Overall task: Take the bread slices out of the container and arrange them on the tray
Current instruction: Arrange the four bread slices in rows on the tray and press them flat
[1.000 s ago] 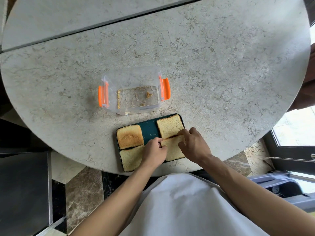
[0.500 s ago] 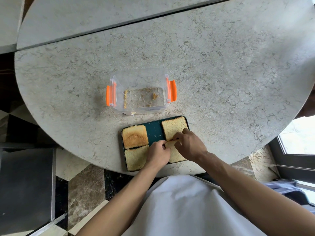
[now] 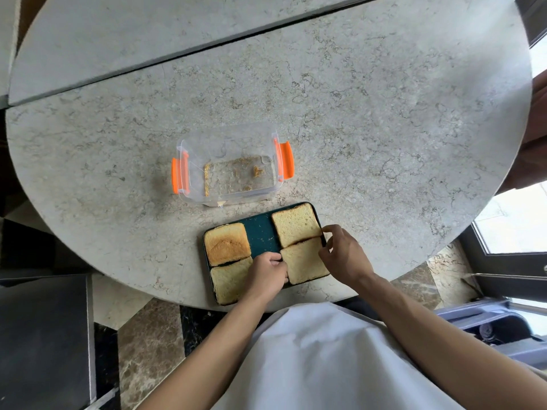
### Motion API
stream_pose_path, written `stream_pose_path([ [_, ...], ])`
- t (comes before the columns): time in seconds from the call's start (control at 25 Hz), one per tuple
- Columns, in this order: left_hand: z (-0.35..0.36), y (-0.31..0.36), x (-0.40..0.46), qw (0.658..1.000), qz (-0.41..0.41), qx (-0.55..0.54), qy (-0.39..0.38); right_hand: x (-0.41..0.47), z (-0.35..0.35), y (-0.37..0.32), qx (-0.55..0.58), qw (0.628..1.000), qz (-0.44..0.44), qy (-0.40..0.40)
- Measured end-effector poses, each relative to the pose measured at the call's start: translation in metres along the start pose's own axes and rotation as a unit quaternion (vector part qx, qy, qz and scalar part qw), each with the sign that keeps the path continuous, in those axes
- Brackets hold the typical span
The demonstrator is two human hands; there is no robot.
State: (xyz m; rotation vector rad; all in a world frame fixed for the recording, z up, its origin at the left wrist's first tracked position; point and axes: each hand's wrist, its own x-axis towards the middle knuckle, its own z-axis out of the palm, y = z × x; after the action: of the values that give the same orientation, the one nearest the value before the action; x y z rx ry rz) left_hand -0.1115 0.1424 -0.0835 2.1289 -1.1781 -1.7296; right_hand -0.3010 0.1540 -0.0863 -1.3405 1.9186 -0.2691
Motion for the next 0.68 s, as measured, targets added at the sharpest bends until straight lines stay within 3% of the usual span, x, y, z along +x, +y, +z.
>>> stream_pose_path([
  [0.48, 0.001, 0.009, 0.001, 0.998, 0.003, 0.046, -0.035, 0.004, 0.010, 0.010, 0.012, 0.999, 0.029, 0.004],
  [0.68, 0.006, 0.010, 0.003, 0.999, -0.018, 0.012, -0.049, 0.008, 0.011, 0.013, 0.009, 0.999, 0.031, 0.007],
])
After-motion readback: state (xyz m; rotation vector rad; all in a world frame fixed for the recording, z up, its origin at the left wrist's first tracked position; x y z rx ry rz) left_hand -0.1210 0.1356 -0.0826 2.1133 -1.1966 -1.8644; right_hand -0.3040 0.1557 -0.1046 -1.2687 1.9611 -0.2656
